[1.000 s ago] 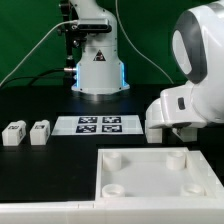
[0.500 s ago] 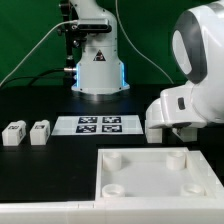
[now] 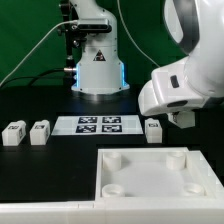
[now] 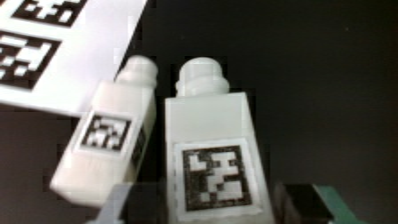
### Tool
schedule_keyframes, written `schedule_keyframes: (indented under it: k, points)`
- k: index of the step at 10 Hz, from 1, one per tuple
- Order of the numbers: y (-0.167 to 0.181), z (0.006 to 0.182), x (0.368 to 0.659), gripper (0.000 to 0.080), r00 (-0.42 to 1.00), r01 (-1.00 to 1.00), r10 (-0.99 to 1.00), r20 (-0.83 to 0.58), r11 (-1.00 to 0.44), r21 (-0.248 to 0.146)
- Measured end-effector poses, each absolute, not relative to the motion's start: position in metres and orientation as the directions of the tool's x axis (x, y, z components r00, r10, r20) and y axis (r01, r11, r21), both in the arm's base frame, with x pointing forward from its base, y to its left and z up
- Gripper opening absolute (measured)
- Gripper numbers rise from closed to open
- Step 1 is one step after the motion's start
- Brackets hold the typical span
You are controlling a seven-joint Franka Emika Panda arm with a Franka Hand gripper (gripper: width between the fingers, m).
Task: Assemble one leg
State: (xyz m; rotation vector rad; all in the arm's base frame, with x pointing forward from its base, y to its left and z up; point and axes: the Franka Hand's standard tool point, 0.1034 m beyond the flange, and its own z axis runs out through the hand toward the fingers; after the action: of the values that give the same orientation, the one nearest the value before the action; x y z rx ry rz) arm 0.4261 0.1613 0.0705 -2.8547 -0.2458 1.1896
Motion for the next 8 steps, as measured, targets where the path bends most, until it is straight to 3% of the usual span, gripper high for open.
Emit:
schedule_keyframes:
  k: [2, 5, 8]
  points:
    - [0.152, 0.106, 0.448, 0.0292, 0.827, 0.131, 0.159, -0.540, -0.987, -0.090]
    - [0.139, 0.140, 0.474, 0.0292, 0.959, 0.132, 0.147, -0.243, -0.988, -0.077]
    - [0.140, 0.135, 0.477, 0.0292, 0.986, 0.144, 0.136, 0.097, -0.987, -0.075]
